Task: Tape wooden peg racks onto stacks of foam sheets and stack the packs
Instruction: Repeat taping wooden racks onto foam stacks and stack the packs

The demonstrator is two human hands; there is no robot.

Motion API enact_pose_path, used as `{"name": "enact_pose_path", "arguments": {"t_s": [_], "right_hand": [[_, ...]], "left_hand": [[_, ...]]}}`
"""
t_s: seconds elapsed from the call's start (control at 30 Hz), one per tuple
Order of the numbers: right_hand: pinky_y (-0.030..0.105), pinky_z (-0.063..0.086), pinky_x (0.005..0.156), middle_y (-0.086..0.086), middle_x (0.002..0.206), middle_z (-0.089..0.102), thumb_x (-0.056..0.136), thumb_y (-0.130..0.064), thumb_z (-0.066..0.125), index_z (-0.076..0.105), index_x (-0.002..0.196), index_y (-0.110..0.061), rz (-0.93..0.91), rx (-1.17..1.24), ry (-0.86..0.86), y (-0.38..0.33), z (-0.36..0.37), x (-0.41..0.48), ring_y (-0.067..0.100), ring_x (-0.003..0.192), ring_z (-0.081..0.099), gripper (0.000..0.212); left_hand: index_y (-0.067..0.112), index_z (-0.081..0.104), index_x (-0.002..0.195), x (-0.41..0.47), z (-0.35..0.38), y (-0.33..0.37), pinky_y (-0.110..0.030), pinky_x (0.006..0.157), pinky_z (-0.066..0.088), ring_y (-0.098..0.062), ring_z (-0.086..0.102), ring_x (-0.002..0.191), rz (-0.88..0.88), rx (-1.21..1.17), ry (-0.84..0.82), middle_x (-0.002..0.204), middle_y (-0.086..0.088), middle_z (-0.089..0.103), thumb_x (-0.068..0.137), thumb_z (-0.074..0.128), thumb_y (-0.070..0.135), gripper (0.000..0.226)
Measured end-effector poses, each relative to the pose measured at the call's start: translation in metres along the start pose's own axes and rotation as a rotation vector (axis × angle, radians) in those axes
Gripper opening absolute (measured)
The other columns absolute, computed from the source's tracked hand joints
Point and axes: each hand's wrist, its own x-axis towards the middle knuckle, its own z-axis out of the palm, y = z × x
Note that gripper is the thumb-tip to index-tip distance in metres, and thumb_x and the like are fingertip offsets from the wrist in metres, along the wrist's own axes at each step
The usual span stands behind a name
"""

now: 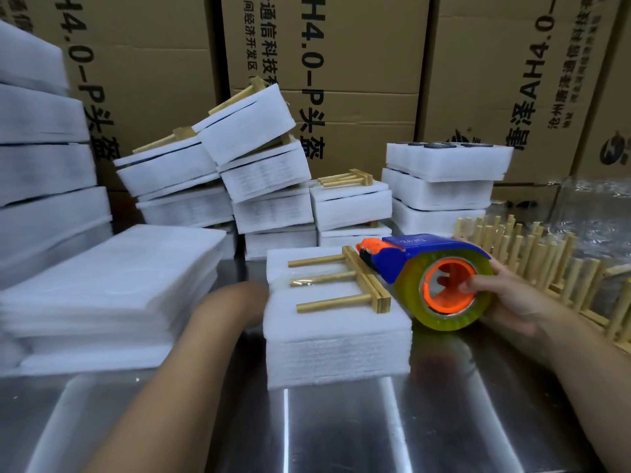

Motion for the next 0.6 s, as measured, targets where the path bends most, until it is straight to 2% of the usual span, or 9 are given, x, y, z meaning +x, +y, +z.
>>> {"name": "enact_pose_path", "arguments": {"t_s": [0.07, 0.17, 0.47, 0.6], "right_hand": [[0.035, 0.058, 0.059, 0.010, 0.093, 0.074, 0.059, 0.009, 0.058, 0.063, 0.113, -0.027, 0.024, 0.036, -0.004, 0.0018, 0.0000, -0.0003, 0.026, 0.081, 0.072, 0.065], [0.034, 0.058, 0.059, 0.011, 0.097, 0.073, 0.060, 0.007, 0.059, 0.065, 0.108, -0.027, 0.037, 0.049, -0.013, 0.0036, -0.0002, -0.0005, 0.027, 0.084, 0.072, 0.060], [0.034, 0.057, 0.061, 0.009, 0.098, 0.073, 0.062, 0.007, 0.058, 0.062, 0.111, -0.025, 0.052, 0.033, -0.022, 0.0024, 0.0009, -0.0015, 0.026, 0.085, 0.072, 0.059], [0.034, 0.058, 0.061, 0.009, 0.098, 0.073, 0.063, 0.007, 0.059, 0.061, 0.111, -0.026, 0.056, 0.035, -0.028, 0.0022, 0.0006, -0.0018, 0.026, 0.086, 0.072, 0.059]], "left_hand": [[0.019, 0.055, 0.066, -0.0008, 0.0002, 0.0006, -0.021, 0.048, 0.030, -0.010, 0.039, 0.052, 0.019, -0.005, -0.010, 0.067, -0.002, 0.056, 0.091, 0.044, 0.014, 0.027], [0.017, 0.044, 0.057, -0.0002, 0.0015, 0.0011, -0.020, 0.047, 0.030, -0.007, 0.039, 0.052, 0.052, 0.015, -0.022, 0.059, 0.004, 0.045, 0.091, 0.047, 0.013, 0.034], [0.016, 0.047, 0.066, 0.0040, 0.0066, -0.0009, -0.019, 0.053, 0.032, -0.007, 0.043, 0.062, 0.117, 0.029, -0.037, 0.070, 0.007, 0.047, 0.095, 0.045, 0.015, 0.029], [0.014, 0.056, 0.090, 0.0041, 0.0082, -0.0024, -0.021, 0.069, 0.039, -0.013, 0.050, 0.081, 0.126, 0.037, -0.037, 0.089, 0.004, 0.055, 0.096, 0.044, 0.018, 0.014]]}}
